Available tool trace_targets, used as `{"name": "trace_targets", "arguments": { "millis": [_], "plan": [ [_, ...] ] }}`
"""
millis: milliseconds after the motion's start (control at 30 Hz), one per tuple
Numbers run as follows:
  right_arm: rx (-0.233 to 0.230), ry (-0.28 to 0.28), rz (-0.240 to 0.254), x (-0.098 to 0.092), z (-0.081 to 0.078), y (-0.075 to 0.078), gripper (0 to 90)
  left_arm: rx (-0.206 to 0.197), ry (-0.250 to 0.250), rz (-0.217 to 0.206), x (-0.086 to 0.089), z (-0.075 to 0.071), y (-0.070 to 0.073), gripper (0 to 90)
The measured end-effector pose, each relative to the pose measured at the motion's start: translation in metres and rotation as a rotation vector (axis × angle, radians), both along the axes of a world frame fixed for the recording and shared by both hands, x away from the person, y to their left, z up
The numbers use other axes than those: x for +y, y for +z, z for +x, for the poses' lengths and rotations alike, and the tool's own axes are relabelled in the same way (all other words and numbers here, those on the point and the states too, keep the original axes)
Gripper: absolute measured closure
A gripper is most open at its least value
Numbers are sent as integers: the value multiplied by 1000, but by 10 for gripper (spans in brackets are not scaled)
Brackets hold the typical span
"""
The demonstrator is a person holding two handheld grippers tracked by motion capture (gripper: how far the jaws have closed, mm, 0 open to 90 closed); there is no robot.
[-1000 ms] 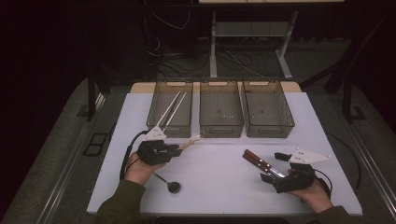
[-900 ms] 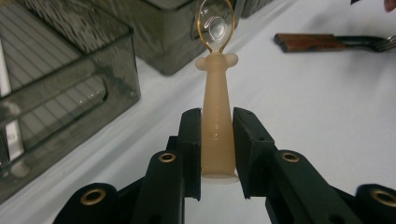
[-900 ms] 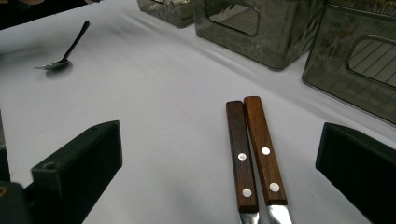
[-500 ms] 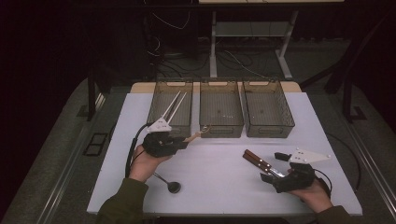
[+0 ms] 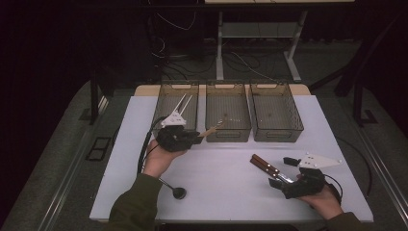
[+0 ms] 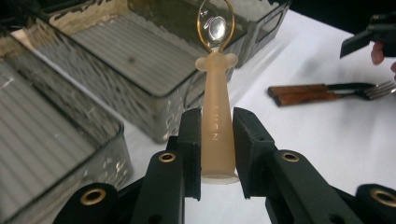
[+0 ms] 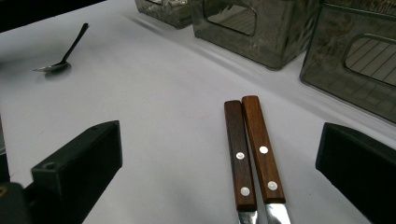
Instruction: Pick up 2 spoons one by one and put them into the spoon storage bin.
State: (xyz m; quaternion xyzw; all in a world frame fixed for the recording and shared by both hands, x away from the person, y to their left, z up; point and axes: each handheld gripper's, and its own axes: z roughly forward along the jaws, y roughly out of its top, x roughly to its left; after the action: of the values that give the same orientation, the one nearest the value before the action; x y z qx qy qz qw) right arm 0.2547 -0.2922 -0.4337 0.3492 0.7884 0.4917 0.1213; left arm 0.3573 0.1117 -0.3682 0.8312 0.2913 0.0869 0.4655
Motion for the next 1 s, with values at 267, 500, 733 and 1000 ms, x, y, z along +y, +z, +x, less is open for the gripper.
{"name": "trace_targets", "arguments": {
  "millis": [267,500,733,1000],
  "plan": [
    [-3,1,-1,0,0,0,8,-11,-1,2,-17,18,5,732],
    [-5,4,0,0,0,0,8,-5,23,-8,-33,37,1,732],
    [-4,5,2,0,0,0,8,-2,50,22,-48,57,-4,731],
    [-7,11,2,0,0,0,8,2,78,61,-63,76,-11,731]
  ]
}}
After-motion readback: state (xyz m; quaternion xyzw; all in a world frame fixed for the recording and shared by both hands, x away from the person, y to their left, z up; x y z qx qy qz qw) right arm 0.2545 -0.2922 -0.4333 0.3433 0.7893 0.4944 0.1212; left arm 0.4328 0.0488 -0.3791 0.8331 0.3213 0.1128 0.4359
